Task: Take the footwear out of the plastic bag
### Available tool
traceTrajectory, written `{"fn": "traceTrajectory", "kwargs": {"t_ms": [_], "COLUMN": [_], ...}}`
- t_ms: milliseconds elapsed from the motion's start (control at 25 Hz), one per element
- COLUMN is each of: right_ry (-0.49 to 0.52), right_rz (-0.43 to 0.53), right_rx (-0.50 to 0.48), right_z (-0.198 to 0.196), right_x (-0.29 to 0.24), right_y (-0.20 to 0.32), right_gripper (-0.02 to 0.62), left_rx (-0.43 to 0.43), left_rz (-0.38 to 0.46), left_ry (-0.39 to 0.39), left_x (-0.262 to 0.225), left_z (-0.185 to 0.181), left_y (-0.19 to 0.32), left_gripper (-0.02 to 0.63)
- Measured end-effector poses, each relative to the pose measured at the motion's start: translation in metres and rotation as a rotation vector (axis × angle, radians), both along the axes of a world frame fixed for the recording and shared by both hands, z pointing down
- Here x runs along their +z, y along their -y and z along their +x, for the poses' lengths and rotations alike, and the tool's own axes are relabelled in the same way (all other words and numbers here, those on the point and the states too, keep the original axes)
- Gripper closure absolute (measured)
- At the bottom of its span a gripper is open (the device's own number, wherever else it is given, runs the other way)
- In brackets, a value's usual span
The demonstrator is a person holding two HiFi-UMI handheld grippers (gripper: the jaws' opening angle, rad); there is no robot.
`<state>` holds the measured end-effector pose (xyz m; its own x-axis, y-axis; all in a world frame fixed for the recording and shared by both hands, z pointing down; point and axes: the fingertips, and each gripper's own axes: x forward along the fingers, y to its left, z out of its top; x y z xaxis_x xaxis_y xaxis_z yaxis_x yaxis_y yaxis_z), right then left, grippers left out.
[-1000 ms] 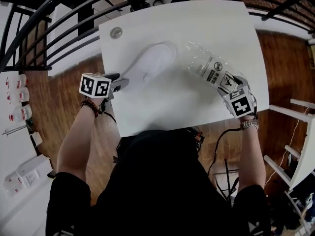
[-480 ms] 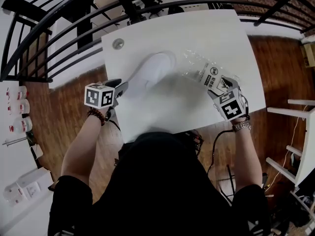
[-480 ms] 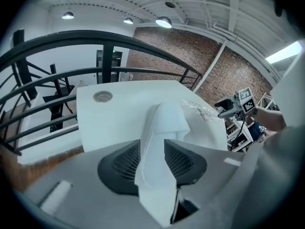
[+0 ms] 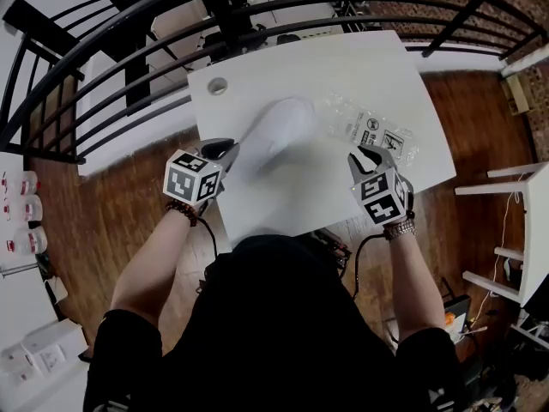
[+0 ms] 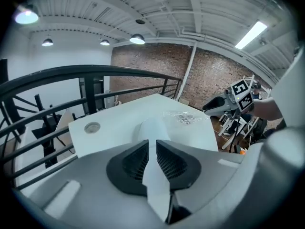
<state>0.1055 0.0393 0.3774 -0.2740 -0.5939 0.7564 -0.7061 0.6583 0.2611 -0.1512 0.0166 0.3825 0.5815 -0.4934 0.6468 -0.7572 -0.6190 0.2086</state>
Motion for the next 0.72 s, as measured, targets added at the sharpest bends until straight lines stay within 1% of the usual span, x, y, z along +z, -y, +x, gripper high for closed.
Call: {"fn": "traceTrajectory", "kwargs": {"t_ms": [80,160,440,640,720], "right_ry": [-0.001,0.005,0.001,0.007,0.022], "right_rz": [0.045,0.085,0.180,0.227,0.240], "right_rx": [0.000,0.003,0.015,0.032,0.041], "right_z": [-0.018,-0.034,-0.077,-0.100,-0.109], "right_x": [-0.014,-0.025,-0.055,-0.076,-0.085], "right_y": [-0.010,-0.021,-0.061,-0.085,-0.093], "right_gripper": [0.566,0.602,0.603,0.603,0.603], "left_rx": [0.043,0.083,0.199,0.245,0.255], "left_rz": [0.034,0.062,0.140,0.186,0.199], "left_ry": [-0.016,-0.033,-0.099,-0.133,-0.134], "left_x": [-0.014,-0.026,-0.064,-0.086,-0.094], "left_z": [0.007,0.015,0.039,0.046,0.045], "left_y": [-0.009,-0.019,-0.061,-0.084,-0.095], "left_gripper": [0.543,0.554,0.582,0.589,0.589]}}
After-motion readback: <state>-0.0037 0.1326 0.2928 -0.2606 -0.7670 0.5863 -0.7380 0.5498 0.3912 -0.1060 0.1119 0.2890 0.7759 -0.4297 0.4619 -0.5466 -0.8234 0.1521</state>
